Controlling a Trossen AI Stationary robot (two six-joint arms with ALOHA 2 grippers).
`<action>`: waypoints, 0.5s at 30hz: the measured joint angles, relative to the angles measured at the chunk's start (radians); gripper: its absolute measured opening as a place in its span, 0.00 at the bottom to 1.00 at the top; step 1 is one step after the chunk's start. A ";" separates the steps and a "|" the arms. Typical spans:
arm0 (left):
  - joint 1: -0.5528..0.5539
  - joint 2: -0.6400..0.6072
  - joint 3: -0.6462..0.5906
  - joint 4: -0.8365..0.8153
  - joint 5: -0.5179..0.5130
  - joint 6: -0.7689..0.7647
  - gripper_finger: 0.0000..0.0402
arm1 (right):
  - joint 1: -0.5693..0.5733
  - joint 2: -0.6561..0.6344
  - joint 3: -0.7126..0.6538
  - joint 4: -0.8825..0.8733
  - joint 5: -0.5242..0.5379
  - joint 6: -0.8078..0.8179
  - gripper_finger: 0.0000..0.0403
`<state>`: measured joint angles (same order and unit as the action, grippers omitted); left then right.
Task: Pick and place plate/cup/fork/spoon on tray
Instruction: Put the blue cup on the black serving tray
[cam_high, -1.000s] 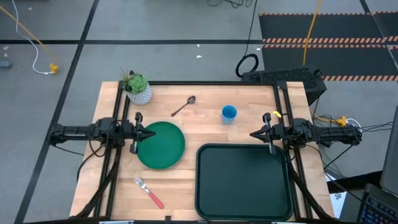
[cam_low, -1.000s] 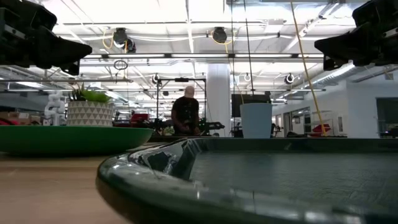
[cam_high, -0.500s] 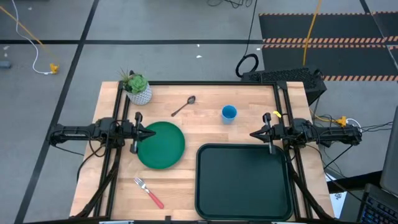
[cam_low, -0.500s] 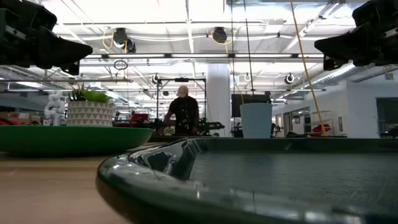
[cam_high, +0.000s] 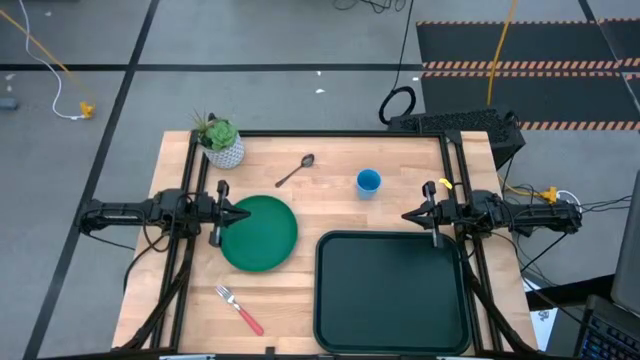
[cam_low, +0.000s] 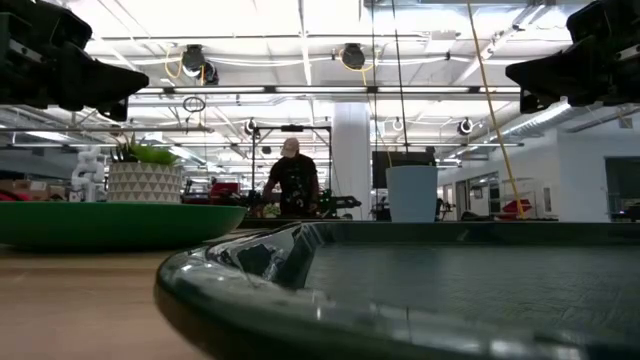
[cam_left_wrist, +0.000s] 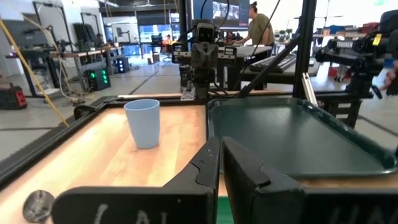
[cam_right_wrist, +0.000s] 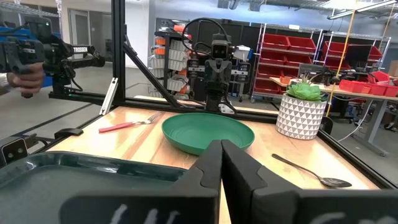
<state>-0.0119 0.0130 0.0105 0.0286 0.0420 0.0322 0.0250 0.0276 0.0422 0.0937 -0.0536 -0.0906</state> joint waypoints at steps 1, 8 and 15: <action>0.000 0.000 0.000 0.006 0.000 -0.010 0.06 | 0.000 0.000 0.000 0.000 0.000 0.000 0.00; 0.000 0.000 0.001 0.193 -0.016 -0.013 0.06 | 0.000 0.000 0.000 0.008 0.000 0.000 0.00; 0.000 0.046 0.129 0.215 -0.017 -0.003 0.06 | 0.000 0.000 0.000 0.008 0.000 -0.001 0.00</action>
<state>-0.0118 0.0593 0.1395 0.2438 0.0250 0.0295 0.0250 0.0273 0.0418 0.1017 -0.0534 -0.0914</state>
